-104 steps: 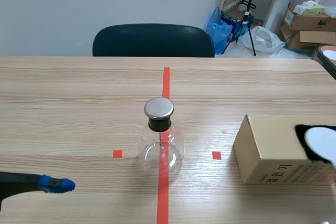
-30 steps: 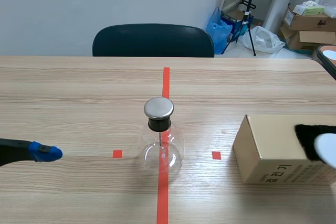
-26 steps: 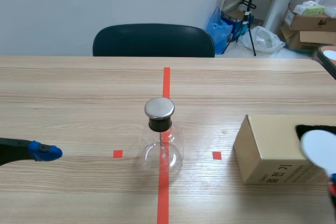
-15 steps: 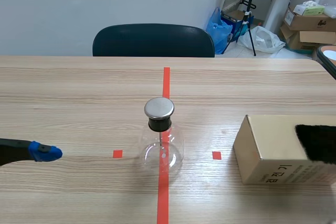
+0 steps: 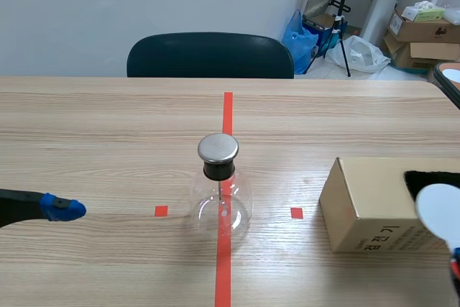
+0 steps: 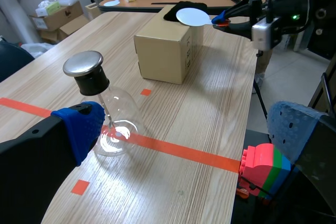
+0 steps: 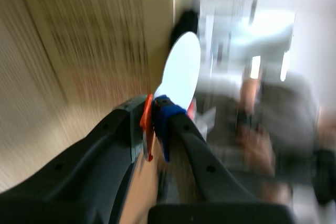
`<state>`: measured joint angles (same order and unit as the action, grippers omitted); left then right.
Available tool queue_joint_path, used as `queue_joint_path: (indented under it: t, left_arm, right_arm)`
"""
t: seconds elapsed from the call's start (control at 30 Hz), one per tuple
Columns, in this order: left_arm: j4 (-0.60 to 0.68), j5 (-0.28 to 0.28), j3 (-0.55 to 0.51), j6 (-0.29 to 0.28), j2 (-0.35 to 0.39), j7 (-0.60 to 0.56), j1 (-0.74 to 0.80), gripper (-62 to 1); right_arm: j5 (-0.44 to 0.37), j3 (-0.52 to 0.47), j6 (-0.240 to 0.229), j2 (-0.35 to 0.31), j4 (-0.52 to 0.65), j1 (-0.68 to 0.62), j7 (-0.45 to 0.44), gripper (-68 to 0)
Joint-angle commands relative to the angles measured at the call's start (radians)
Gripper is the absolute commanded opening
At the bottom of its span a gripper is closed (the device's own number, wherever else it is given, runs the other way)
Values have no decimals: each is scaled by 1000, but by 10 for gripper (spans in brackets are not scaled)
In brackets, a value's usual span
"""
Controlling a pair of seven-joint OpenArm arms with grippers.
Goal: Do the electroscope experiment
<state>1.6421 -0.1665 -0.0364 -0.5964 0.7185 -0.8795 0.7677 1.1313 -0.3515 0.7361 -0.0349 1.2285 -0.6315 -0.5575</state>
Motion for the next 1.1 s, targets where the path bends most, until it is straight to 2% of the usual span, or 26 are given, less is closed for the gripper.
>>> queue_joint_path:
  t: [0.0,0.03,0.1,0.13,0.17,0.2,0.27,0.3,0.33,0.43,0.47,0.5,0.57,0.6,0.63,0.73,0.77,0.8,0.9,0.93,0.97,1.03,1.07]
  left_arm:
    - [15,14,-5,2,0,-12,8,14]
    - [15,13,-5,2,0,-12,8,14]
    - [15,13,-5,2,0,-12,8,14]
    - [15,13,-5,2,0,-10,8,14]
    - [15,13,-5,2,0,-10,8,14]
    - [15,13,-5,2,0,-10,8,14]
    - [15,13,-5,2,0,-9,8,14]
    - [15,13,-5,2,0,-5,8,14]
    - [15,13,-5,2,0,1,8,14]
    - [15,13,-5,2,-1,17,8,14]
    - [15,13,-5,2,-1,17,8,14]
    - [15,14,-5,2,-1,17,8,14]
    - [15,14,-5,2,0,17,8,14]
    - [15,14,-5,2,0,17,8,14]
    - [15,14,-5,2,0,17,8,14]
    - [15,14,-5,2,-1,16,8,14]
    - [15,14,-5,2,-1,16,8,14]
    - [15,15,-5,2,-1,16,8,14]
    - [15,18,-5,2,0,16,7,14]
    - [15,18,-5,2,0,16,7,14]
    - [15,18,-5,2,0,16,7,14]
    - [15,18,-5,2,0,16,7,14]
    - [15,18,-5,2,-1,16,7,14]
  right_arm:
    - [8,-21,47,-23,5,-5,68,-662]
    - [19,-20,47,-26,5,-2,18,-662]
    - [21,-20,47,-25,5,6,-163,-662]
    - [20,-18,47,-23,5,9,-220,-662]
    - [11,-18,47,-21,5,8,-223,-662]
    - [-8,-20,47,-20,5,3,-178,-662]
    - [-14,-23,47,-21,5,-6,-16,-662]
    - [-2,-25,47,-21,5,-6,23,-663]
    - [10,-25,47,-22,5,-6,-7,-662]
    - [9,-25,47,-23,5,3,-256,-662]
    - [6,-25,47,-23,5,3,-272,-662]
    - [-4,-25,47,-22,5,-1,-228,-662]
    - [6,-30,47,-19,5,-6,-42,-662]
    - [24,-30,47,-20,5,-6,14,-662]
    - [38,-30,47,-22,5,-5,-1,-662]
    - [39,-29,47,-23,5,7,-261,-662]
    - [34,-29,47,-23,5,8,-286,-662]
    - [19,-29,47,-21,5,7,-250,-662]
    - [16,-31,47,-20,5,-6,6,-662]
    - [22,-31,47,-21,5,-6,10,-662]
    - [27,-31,47,-23,5,-4,-49,-662]
    - [27,-29,47,-23,5,0,-232,-662]
    - [23,-29,47,-23,5,0,-286,-662]
